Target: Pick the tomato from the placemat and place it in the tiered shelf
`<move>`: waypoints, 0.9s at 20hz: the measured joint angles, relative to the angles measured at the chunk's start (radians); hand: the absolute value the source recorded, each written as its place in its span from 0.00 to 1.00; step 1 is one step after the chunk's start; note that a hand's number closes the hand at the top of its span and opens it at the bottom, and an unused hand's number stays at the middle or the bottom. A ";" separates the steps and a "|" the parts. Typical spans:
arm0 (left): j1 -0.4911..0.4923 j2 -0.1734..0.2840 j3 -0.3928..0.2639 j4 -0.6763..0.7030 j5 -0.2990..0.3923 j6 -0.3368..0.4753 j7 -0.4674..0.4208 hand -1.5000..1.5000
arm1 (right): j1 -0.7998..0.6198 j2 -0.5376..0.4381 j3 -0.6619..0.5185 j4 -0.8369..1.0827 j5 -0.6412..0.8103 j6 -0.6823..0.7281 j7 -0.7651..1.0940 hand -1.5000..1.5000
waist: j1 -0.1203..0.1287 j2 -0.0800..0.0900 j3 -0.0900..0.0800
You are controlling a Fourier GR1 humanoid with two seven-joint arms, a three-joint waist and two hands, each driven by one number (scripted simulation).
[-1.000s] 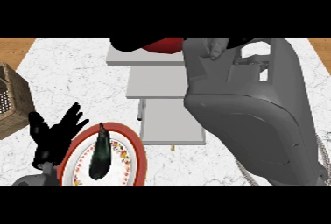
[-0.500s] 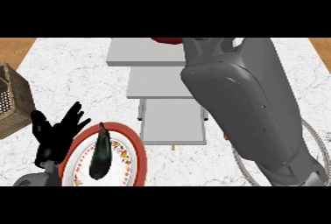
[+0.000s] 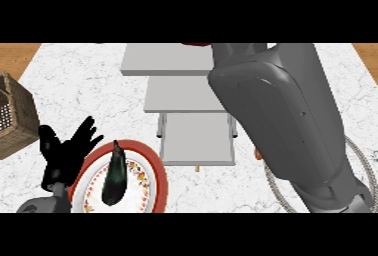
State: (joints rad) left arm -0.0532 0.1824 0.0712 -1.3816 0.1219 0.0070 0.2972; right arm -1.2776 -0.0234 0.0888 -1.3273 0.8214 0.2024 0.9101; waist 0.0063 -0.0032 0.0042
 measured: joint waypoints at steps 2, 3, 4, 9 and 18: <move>0.002 -0.005 0.000 0.002 -0.005 0.003 -0.010 0.50 | -0.001 -0.016 0.001 0.006 -0.001 0.032 -0.008 1.00 | -0.001 0.000 0.000; 0.001 -0.004 0.003 0.004 -0.006 0.004 -0.013 0.50 | -0.010 -0.013 -0.015 0.013 -0.001 0.017 -0.004 1.00 | 0.000 0.000 0.000; -0.002 -0.003 0.004 0.005 -0.004 0.001 -0.009 0.50 | -0.006 -0.006 -0.027 0.007 -0.001 -0.014 0.008 0.00 | 0.001 0.000 0.000; 0.002 -0.007 0.004 0.006 -0.004 -0.006 -0.023 0.50 | 0.016 0.010 -0.075 -0.027 -0.014 -0.138 0.034 0.00 | 0.001 0.000 0.000; -0.001 -0.005 0.007 -0.001 0.004 -0.018 -0.008 0.50 | -0.015 0.021 -0.181 -0.057 -0.123 -0.347 0.045 0.00 | 0.007 0.001 -0.001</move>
State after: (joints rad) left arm -0.0540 0.1774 0.0786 -1.3826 0.1263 -0.0111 0.2888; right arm -1.2922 -0.0027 -0.0921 -1.3846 0.6981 -0.1446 0.9556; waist 0.0128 -0.0019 0.0028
